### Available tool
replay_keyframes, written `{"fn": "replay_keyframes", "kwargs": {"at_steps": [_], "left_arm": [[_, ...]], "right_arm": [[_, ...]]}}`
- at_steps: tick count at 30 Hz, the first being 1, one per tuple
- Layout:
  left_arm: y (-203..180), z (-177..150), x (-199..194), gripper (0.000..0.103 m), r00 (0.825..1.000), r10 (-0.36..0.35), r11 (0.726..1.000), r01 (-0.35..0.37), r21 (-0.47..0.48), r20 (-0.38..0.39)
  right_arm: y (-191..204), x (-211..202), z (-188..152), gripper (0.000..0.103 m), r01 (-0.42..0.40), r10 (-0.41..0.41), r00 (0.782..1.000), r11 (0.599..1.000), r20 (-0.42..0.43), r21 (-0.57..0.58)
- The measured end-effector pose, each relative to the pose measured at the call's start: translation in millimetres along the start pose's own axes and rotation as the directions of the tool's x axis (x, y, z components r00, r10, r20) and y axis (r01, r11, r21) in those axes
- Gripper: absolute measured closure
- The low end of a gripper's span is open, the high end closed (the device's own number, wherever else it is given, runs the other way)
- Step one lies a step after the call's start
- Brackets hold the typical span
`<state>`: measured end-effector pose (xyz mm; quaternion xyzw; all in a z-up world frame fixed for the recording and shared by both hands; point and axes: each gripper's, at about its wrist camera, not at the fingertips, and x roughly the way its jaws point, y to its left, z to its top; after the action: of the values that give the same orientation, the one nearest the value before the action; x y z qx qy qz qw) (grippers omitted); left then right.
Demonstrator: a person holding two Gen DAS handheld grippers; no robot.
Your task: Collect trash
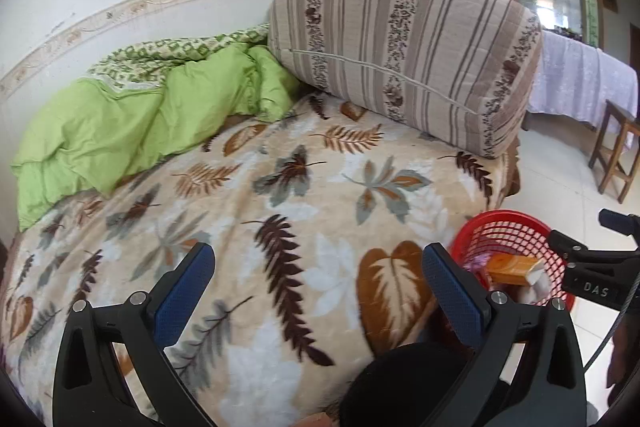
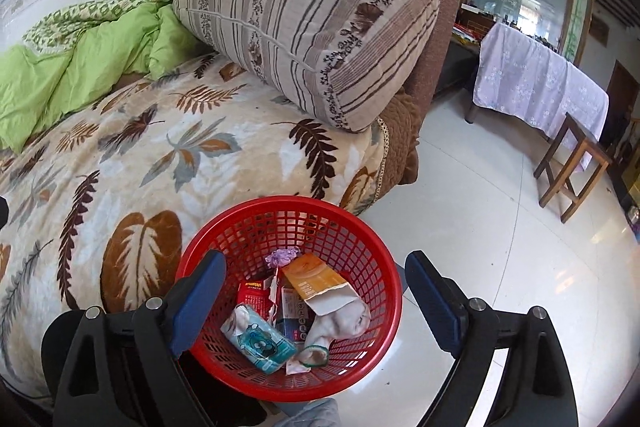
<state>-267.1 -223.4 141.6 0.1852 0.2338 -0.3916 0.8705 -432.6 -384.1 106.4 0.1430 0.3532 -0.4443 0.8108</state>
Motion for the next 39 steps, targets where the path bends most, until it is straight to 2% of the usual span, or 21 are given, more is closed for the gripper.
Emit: {"fn": "replay_keyframes", "kwargs": {"at_steps": [9,13,17,24,39], "left_arm": [[14.3,-13.4,-7.8,0.000,0.993,0.116,0.992,-0.115,0.058,-0.006],[28.4,-18.8,-9.5,0.000,0.995,0.094,0.996,-0.093,0.009,-0.025],[37.8,-21.8,-13.4,0.000,0.991,0.135,0.991,-0.136,-0.022,-0.012],[47.3,-26.8,-13.0,0.000,0.991,0.132,0.990,-0.134,-0.055,-0.029],[48.5,-31.0,-14.3,0.000,0.992,0.123,0.990,-0.125,-0.065,-0.037]], "right_arm": [[21.5,-12.8,-3.4,0.010,0.027,-0.026,1.000,0.998,0.012,-0.064],[30.6,-19.3,-4.5,0.010,0.036,-0.034,0.999,0.995,0.024,-0.092],[34.7,-23.3,-5.4,0.010,0.042,-0.038,0.999,0.994,0.035,-0.106],[41.3,-27.9,-6.8,0.010,0.037,-0.032,0.999,0.991,0.040,-0.126],[44.4,-30.2,-8.3,0.010,0.033,-0.028,0.999,0.991,0.045,-0.132]]}}
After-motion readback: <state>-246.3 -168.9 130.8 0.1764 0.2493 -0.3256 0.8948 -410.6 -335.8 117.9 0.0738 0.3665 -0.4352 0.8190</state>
